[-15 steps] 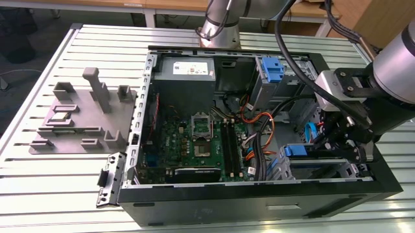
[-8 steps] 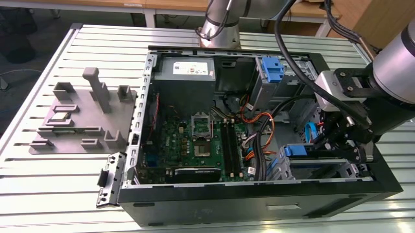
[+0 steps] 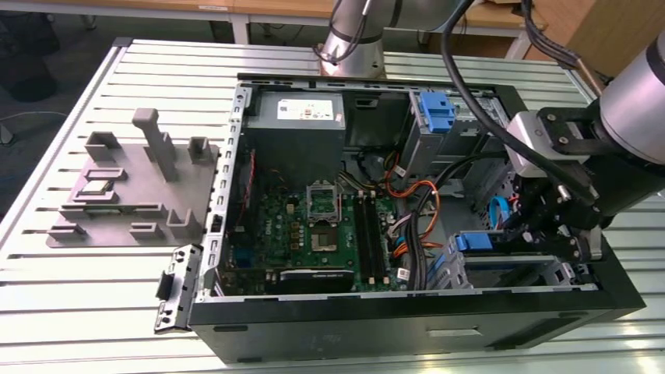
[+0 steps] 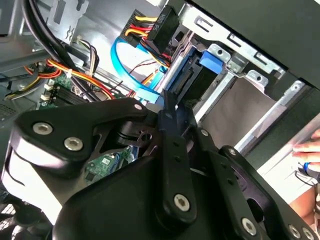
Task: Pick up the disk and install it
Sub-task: 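Insert the first disk wire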
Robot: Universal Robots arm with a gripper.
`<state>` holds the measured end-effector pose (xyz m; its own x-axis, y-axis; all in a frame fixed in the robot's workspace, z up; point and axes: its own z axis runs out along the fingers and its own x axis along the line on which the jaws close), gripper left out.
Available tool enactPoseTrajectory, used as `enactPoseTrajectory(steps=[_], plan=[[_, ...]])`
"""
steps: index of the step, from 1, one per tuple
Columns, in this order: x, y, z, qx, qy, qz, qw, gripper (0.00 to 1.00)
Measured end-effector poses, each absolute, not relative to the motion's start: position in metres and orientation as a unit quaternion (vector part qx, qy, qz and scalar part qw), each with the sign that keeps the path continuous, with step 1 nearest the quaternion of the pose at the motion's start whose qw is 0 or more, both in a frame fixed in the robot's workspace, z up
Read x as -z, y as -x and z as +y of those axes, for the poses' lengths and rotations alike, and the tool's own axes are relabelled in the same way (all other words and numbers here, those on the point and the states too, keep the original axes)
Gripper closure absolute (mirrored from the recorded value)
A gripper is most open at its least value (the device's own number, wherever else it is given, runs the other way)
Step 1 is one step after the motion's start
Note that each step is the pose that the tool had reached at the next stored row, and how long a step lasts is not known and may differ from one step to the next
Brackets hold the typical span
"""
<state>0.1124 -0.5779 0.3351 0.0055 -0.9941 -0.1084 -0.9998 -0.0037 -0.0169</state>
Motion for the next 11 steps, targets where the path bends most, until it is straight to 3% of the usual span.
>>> enactPoseTrajectory(steps=[11], plan=[[-0.347, -0.1147, -0.5779, -0.033, 0.708, 0.704, 0.044, 0.77]])
